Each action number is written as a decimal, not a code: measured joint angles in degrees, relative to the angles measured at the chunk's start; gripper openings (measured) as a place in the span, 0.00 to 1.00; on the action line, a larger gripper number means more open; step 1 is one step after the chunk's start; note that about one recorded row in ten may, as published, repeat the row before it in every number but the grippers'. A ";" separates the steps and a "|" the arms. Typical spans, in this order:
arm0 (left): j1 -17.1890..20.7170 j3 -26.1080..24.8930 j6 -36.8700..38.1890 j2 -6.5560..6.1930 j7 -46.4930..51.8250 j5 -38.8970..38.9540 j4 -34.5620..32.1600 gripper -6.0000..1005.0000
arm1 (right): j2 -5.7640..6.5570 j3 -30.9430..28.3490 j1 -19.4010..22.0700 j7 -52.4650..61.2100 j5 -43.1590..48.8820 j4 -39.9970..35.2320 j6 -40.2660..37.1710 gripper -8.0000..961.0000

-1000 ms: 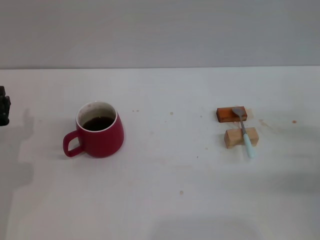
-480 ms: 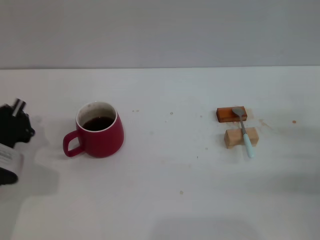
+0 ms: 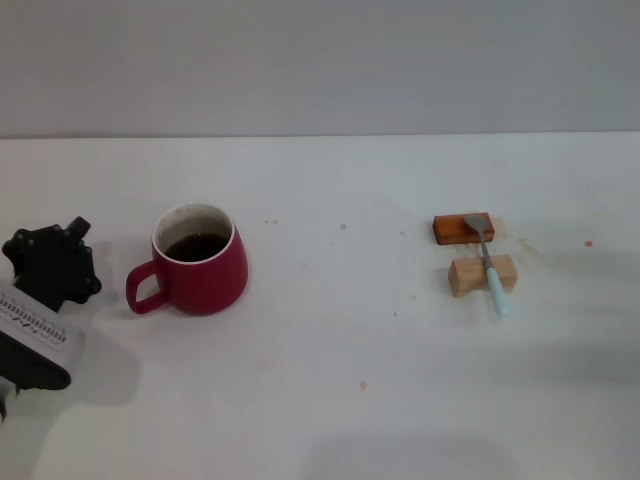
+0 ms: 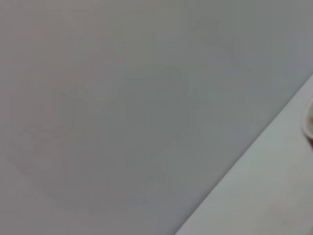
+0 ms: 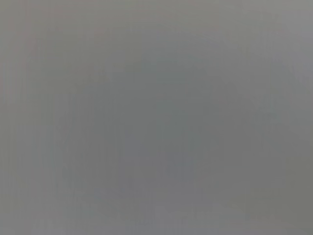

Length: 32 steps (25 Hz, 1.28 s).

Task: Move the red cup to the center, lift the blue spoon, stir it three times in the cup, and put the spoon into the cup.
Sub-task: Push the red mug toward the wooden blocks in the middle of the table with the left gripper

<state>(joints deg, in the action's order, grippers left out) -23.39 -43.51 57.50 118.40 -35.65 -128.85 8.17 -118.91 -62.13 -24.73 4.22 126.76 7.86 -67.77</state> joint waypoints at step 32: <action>-0.89 11.95 -0.49 0.36 -0.19 0.00 3.88 0.01 | -0.18 0.26 -0.32 0.00 0.39 0.55 0.09 0.78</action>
<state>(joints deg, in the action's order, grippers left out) -24.28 -31.55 57.01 118.77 -35.83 -128.86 12.05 -119.09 -61.87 -25.05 4.22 127.15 8.42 -67.68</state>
